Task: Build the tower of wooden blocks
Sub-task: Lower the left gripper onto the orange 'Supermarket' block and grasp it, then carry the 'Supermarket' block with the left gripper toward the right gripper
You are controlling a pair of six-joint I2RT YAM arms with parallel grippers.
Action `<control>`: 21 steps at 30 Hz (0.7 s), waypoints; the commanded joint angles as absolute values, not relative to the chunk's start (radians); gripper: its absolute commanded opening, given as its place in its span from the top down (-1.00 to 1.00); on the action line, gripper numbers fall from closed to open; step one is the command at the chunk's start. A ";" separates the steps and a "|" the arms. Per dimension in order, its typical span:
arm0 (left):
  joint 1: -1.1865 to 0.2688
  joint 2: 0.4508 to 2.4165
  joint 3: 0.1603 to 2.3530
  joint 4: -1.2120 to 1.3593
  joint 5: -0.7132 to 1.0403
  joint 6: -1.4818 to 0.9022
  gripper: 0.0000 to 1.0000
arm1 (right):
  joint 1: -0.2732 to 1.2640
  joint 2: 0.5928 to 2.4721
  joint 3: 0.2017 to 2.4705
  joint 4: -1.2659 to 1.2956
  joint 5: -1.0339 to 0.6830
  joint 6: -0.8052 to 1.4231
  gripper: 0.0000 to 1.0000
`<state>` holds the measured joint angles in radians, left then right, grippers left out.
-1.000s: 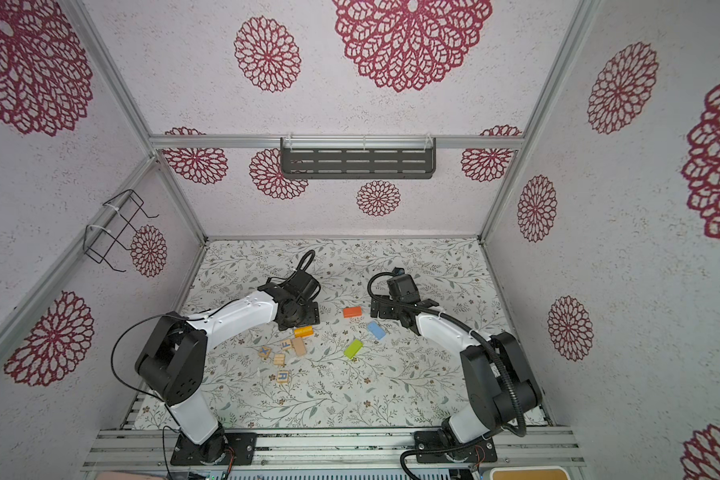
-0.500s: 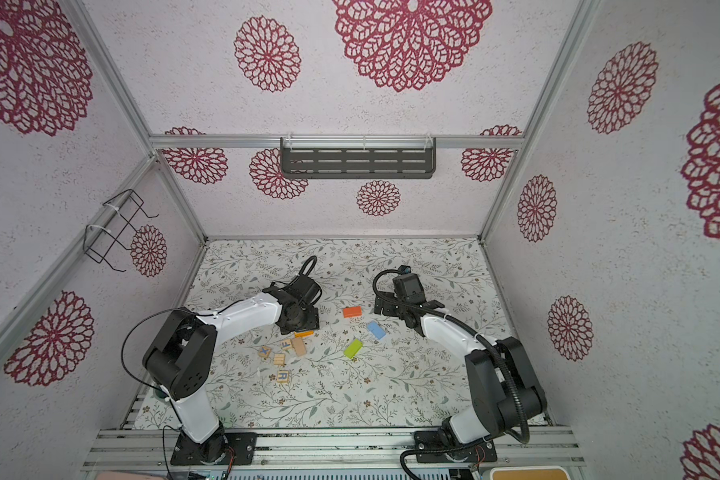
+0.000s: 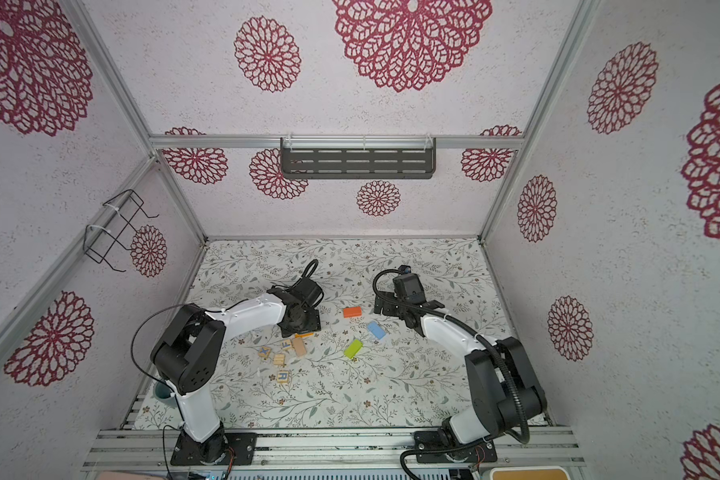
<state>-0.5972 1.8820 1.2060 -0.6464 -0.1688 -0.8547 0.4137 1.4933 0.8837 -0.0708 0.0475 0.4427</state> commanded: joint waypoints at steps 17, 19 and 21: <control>-0.597 1.899 1.232 -0.649 -0.194 -0.874 -0.12 | 0.408 1.475 0.876 -0.050 0.049 0.471 -0.92; -0.599 1.894 1.237 -0.661 -0.204 -0.870 -0.11 | 0.408 1.471 0.877 -0.051 0.049 0.471 -0.92; -0.599 1.887 1.244 -0.672 -0.214 -0.865 -0.14 | 0.408 1.468 0.874 -0.051 0.050 0.470 -0.93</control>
<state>-0.5968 1.8854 1.2186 -0.6449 -0.1848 -0.8631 0.4137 1.4952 0.8818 -0.0669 0.0475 0.4564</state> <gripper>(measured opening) 0.564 0.961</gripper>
